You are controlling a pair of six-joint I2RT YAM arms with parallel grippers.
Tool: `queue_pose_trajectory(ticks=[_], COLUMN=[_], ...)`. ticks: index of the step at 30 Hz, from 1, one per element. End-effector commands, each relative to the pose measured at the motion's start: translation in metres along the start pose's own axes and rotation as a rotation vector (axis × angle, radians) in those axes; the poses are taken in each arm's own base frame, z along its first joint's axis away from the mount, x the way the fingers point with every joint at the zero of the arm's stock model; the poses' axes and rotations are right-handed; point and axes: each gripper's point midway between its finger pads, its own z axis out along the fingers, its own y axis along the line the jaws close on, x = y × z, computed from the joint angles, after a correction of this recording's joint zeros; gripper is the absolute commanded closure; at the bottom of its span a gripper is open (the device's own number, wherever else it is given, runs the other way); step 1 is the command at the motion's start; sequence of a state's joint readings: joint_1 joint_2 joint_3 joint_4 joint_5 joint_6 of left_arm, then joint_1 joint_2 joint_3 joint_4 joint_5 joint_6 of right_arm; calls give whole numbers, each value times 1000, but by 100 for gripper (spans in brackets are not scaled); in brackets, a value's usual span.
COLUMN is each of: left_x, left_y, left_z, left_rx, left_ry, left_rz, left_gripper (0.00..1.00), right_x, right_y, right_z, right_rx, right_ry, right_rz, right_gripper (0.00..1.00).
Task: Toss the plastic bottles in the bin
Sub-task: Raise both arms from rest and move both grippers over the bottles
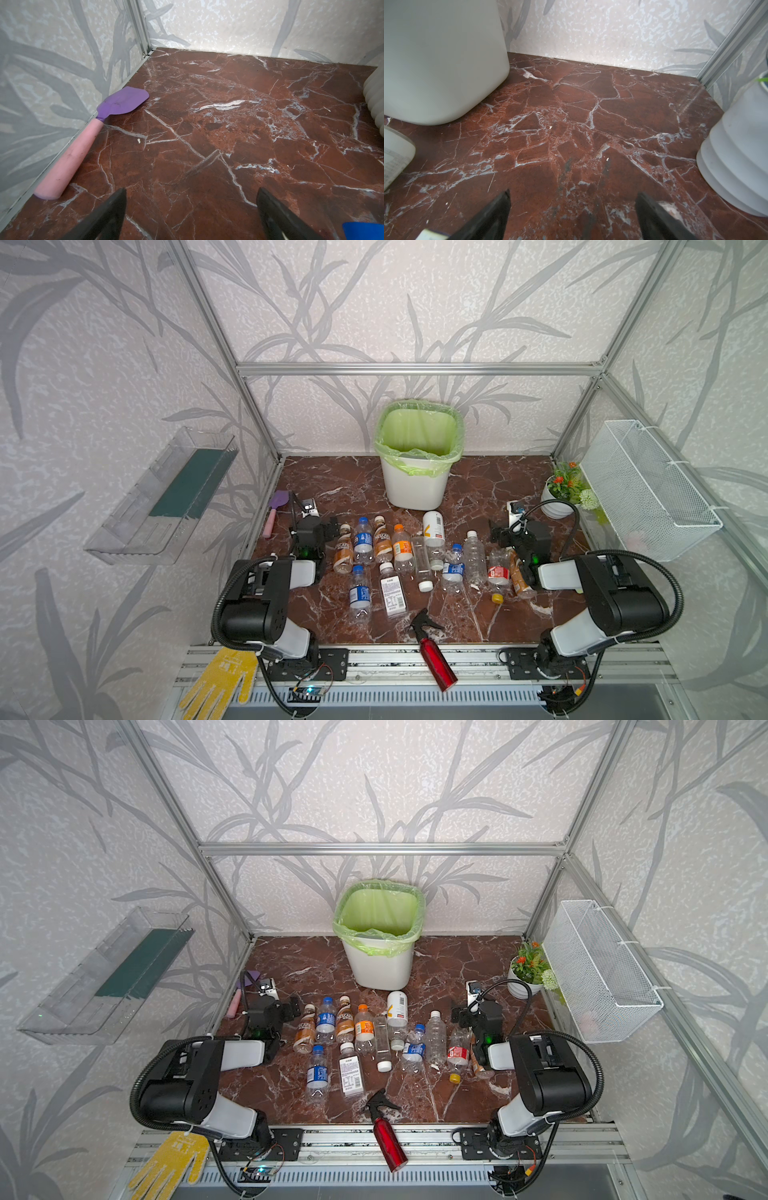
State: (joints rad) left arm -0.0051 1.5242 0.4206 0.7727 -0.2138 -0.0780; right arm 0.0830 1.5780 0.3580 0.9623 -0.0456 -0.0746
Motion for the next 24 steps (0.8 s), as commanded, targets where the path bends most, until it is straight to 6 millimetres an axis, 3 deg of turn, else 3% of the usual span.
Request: queue_pose_trajectory(ticks=[1, 3, 4, 7, 9, 12, 15, 20, 24], left_x=[-5, -20, -18, -42, -61, -85, -102, -105, -100], left_y=[2, 13, 14, 12, 11, -1, -26, -96, -119], left_z=[-1, -5, -7, -10, -15, -25, -40, -78, -92], left_rx=[-3, -66, -71, -80, -83, -55, 23, 322, 457], left_ry=[-24, -39, 38, 67, 63, 96, 170, 321, 363], left_rz=[6, -22, -5, 13, -48, -134, -180, -67, 13], left_gripper=[14, 16, 16, 28, 29, 30, 31, 31, 31], right_x=[-16, -27, -35, -65, -76, -87, -92, -76, -59], right_y=[-10, -16, -18, -20, -24, -9, 9, 42, 69], right_z=[2, 1, 0, -3, -5, -8, -12, -25, -34], right_rx=[44, 49, 56, 63, 81, 20, 7, -29, -56], right_ry=[-12, 63, 88, 85, 99, 126, 185, 323, 392], right_rz=[28, 51, 58, 55, 129, 187, 172, 193, 184], right_gripper=[10, 12, 13, 14, 16, 19, 20, 23, 24])
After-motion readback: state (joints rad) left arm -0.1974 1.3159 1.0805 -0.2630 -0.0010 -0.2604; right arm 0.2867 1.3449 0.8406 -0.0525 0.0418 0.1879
